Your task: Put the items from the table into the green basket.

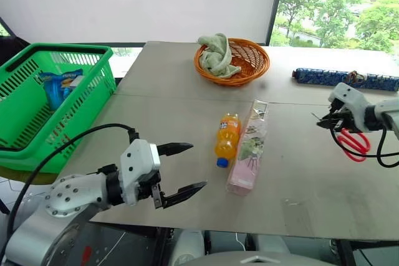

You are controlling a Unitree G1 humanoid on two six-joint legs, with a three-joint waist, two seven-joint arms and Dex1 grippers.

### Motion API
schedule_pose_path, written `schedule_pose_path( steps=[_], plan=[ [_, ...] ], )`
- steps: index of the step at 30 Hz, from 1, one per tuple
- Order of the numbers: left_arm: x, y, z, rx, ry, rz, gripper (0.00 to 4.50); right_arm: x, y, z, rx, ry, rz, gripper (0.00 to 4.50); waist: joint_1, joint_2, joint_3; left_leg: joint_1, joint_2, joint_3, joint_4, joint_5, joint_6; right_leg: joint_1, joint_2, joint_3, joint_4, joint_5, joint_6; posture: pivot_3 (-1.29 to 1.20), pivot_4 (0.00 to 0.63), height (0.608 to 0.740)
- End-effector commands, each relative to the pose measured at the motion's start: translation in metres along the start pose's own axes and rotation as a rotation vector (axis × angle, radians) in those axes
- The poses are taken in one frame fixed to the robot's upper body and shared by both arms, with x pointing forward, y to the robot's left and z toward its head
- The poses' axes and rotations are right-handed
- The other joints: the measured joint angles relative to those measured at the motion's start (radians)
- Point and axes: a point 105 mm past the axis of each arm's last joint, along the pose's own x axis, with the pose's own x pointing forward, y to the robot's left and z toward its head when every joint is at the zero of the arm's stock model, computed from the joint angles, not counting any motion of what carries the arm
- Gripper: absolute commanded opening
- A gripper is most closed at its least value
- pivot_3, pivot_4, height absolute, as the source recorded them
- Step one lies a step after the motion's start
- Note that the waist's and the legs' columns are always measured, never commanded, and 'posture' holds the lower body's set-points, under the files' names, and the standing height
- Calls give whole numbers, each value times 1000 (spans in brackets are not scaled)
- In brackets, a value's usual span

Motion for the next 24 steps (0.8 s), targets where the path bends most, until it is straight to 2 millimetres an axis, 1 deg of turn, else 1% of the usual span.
schedule_pose_path(
  steps=[1,2,3,6,7,8,9,10,11,14,15,17,18,19,20,22,24],
  plan=[
    [1,2,7,52,-29,6,4500,12,-24,-3,7,0,-123,112,-12,0,0,0,0,0,0,0,0,0,1,1,0,0,1,18,0,740],
    [1,3,8,51,-31,11,4500,15,-26,-3,12,-1,-127,112,-18,0,0,0,0,0,0,0,0,1,2,1,0,1,1,18,0,740],
    [1,4,8,51,-32,14,4500,18,-27,-3,14,-5,-127,112,-21,1,0,0,0,0,0,2,4,1,2,1,0,1,1,23,0,740],
    [-1,5,10,47,-41,36,4500,22,-27,-1,38,-27,-100,112,-24,2,1,0,0,0,0,3,4,1,3,1,1,1,2,44,0,740],
    [-1,5,11,45,-43,41,4500,24,-27,-2,47,-27,-91,1156,-24,2,1,0,0,0,0,3,5,1,3,2,1,1,2,47,0,740],
    [-1,5,10,41,-43,47,4500,25,-27,-4,49,-25,-89,1455,-24,2,1,0,0,0,0,3,5,1,3,2,1,1,2,47,0,740],
    [-1,4,10,37,-43,51,4500,26,-27,-5,50,-23,-88,2042,-23,2,1,0,0,0,0,3,5,1,4,2,1,1,2,47,0,740],
    [-2,4,9,29,-43,58,4500,26,-28,-6,51,-24,-89,2495,-23,2,1,0,0,0,0,3,5,1,4,2,1,1,2,56,0,740],
    [-3,4,8,20,-42,67,4500,25,-30,-6,48,-26,-93,3049,-22,2,1,0,0,0,0,3,5,1,4,1,1,1,2,56,0,740],
    [-5,6,7,-8,-54,99,4500,21,-31,-2,40,-62,-86,4409,-19,3,1,0,0,0,0,3,5,1,3,2,1,1,2,54,0,740],
    [-6,7,7,-20,-61,111,4500,19,-32,0,40,-76,-92,4465,-19,3,1,0,0,0,0,3,5,1,3,2,1,1,2,53,0,740],
    [-7,11,7,-41,-72,141,4500,14,-30,11,17,-154,-75,4465,-19,3,1,1,0,0,1,3,4,2,3,2,1,1,2,51,0,740],
    [-9,15,6,-56,-75,165,4500,7,-22,27,-11,-271,-24,4465,-19,3,1,1,0,0,1,3,4,2,3,2,1,1,2,44,0,740],
    [-10,18,5,-73,-80,185,4500,-2,-11,41,-25,-371,36,4465,-19,3,1,1,0,0,1,3,4,2,3,2,2,1,2,42,0,740],
    [-11,22,4,-89,-83,208,4500,-12,7,51,-66,-461,116,4465,-17,4,1,1,1,-1,1,3,4,2,3,2,2,1,2,34,0,740],
    [-13,28,1,-111,-86,246,4500,-28,42,59,-122,-551,247,4465,-13,4,0,1,1,-2,0,3,5,3,3,0,1,2,4,26,0,740],
    [-12,34,-4,-117,-69,287,4500,-38,74,62,-187,-606,318,4465,-6,4,0,1,1,-4,0,3,4,4,4,-1,1,3,6,16,0,740]
  ],
)
